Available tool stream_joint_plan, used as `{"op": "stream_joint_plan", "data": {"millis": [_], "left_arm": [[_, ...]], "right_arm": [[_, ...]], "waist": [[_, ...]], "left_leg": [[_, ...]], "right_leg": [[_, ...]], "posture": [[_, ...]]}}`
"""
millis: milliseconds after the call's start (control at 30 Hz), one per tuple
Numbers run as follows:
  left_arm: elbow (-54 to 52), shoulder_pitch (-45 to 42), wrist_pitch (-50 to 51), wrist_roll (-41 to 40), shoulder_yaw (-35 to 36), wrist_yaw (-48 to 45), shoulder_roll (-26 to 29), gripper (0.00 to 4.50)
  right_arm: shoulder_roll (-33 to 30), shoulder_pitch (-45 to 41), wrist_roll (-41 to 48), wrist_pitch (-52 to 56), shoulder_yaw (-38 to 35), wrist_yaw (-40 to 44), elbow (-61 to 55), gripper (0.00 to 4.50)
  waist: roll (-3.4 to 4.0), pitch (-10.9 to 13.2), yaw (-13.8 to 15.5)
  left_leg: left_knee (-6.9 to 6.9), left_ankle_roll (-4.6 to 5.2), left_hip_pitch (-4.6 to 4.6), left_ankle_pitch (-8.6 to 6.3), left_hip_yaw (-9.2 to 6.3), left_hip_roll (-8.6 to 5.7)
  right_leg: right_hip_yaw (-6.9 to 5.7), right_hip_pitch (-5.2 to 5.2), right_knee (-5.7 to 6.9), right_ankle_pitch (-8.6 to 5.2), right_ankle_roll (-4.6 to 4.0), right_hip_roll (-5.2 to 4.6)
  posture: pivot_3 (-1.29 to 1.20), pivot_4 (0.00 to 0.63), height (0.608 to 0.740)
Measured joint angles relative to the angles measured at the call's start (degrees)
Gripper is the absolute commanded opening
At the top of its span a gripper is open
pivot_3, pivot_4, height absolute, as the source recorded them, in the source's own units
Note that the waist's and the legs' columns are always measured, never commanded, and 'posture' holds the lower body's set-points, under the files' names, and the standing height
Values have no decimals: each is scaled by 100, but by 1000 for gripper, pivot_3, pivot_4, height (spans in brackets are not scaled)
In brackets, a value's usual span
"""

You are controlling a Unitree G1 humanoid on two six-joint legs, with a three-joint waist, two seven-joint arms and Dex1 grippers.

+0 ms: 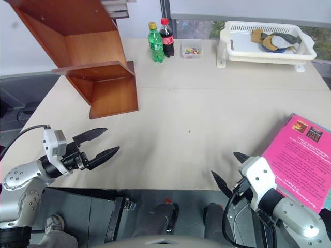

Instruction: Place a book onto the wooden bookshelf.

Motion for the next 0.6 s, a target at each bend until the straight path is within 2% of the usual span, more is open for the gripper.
{"op": "stream_joint_plan", "data": {"millis": [333, 433, 600], "left_arm": [[307, -566, 144, -52, -146, -363, 45, 4464], [304, -707, 232, -138, -252, -573, 69, 4464], [246, -998, 820, -755, -328, -1129, 222, 4464]], "right_arm": [[-84, -105, 182, -72, 3, 181, 0, 4500], [-82, -331, 409, -82, 4, 258, 4, 4500], [-78, -995, 818, 100, -95, 152, 15, 4500]], "waist": [[-1, 0, -11], [-1, 0, -9], [-1, 1, -8]], "left_leg": [[0, -1, -1, 0, -5, 0], [0, -1, 0, 0, -4, 0], [1, -1, -1, 0, -9, 0]], "right_leg": [[-7, 1, -2, 1, -1, 3], [-7, 1, -1, 1, 0, 3], [-11, 1, 0, 1, -1, 6]], "posture": [[0, 150, 740], [0, 150, 740], [0, 150, 740]]}}
